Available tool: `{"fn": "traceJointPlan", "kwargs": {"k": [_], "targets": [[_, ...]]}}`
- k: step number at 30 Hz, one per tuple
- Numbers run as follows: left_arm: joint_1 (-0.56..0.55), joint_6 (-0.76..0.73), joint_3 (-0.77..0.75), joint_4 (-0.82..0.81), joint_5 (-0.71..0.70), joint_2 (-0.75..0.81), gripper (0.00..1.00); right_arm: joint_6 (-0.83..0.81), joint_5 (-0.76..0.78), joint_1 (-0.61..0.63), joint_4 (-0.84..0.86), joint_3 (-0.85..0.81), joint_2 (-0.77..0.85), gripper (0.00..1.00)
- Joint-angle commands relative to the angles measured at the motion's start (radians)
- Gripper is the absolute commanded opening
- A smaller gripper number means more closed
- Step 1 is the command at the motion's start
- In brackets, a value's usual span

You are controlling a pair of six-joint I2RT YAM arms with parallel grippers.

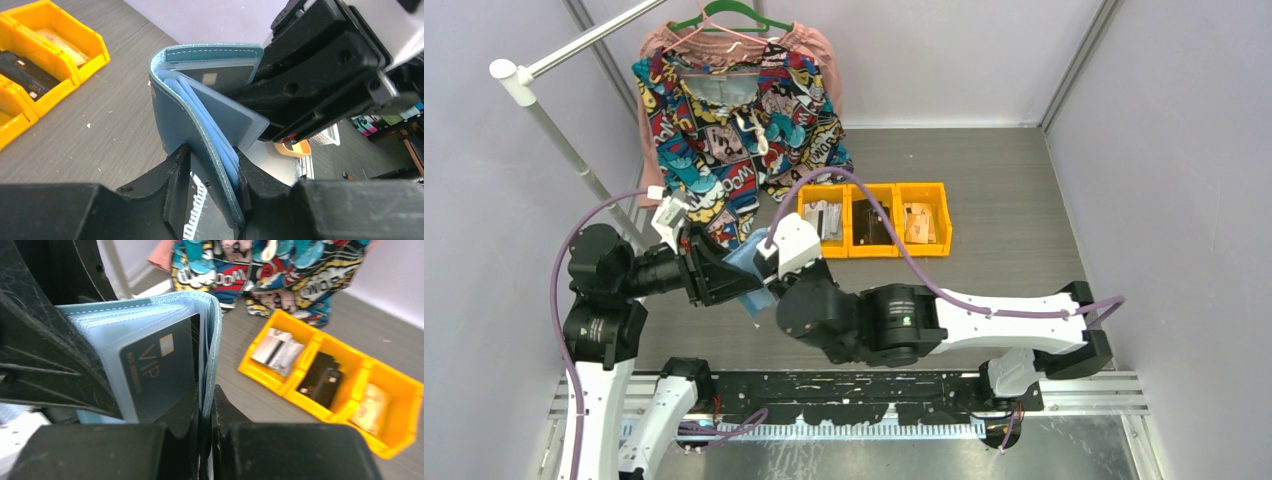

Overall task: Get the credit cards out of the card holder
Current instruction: Remove the credit card from the card holder.

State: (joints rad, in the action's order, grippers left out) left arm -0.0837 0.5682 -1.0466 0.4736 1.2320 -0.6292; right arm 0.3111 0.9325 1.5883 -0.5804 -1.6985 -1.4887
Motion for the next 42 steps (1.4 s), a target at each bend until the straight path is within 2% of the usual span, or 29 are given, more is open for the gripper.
{"fn": "traceJointPlan", "kwargs": {"k": [1, 4, 9, 12, 16, 20, 26, 30, 34, 38, 42], "targets": [[-0.005, -0.045, -0.031, 0.08, 0.027, 0.013, 0.34, -0.073, 0.228, 0.016, -0.154, -0.128, -0.05, 0.01], [-0.006, -0.068, -0.04, 0.117, 0.05, 0.016, 0.35, -0.108, 0.212, 0.019, -0.119, -0.123, -0.035, 0.01], [-0.007, -0.111, -0.047, 0.164, 0.124, 0.018, 0.34, -0.115, 0.228, 0.022, -0.159, -0.154, -0.039, 0.01], [-0.007, -0.128, -0.045, 0.188, 0.071, 0.02, 0.34, -0.102, 0.184, 0.028, -0.147, -0.154, -0.025, 0.01], [-0.007, -0.033, -0.016, 0.066, -0.012, 0.025, 0.3, -0.073, 0.065, 0.029, -0.092, -0.103, 0.014, 0.01], [-0.008, 0.045, 0.005, -0.011, 0.006, 0.027, 0.3, -0.04, 0.02, 0.029, -0.078, -0.073, 0.046, 0.01], [-0.008, 0.02, 0.017, 0.016, -0.068, 0.026, 0.29, -0.017, -0.088, 0.029, 0.002, 0.001, 0.12, 0.01], [-0.009, -0.006, 0.014, 0.034, -0.134, 0.021, 0.22, 0.016, -0.201, 0.013, 0.1, 0.109, 0.215, 0.01], [-0.008, 0.074, 0.025, -0.039, -0.08, 0.017, 0.19, 0.097, -0.364, -0.057, 0.232, 0.252, 0.327, 0.01], [-0.009, 0.201, 0.049, -0.152, 0.011, 0.016, 0.28, 0.149, -0.509, -0.121, 0.311, 0.339, 0.384, 0.01], [-0.01, 0.29, 0.078, -0.224, 0.02, 0.018, 0.31, 0.178, -0.575, -0.155, 0.348, 0.361, 0.388, 0.01]]}}
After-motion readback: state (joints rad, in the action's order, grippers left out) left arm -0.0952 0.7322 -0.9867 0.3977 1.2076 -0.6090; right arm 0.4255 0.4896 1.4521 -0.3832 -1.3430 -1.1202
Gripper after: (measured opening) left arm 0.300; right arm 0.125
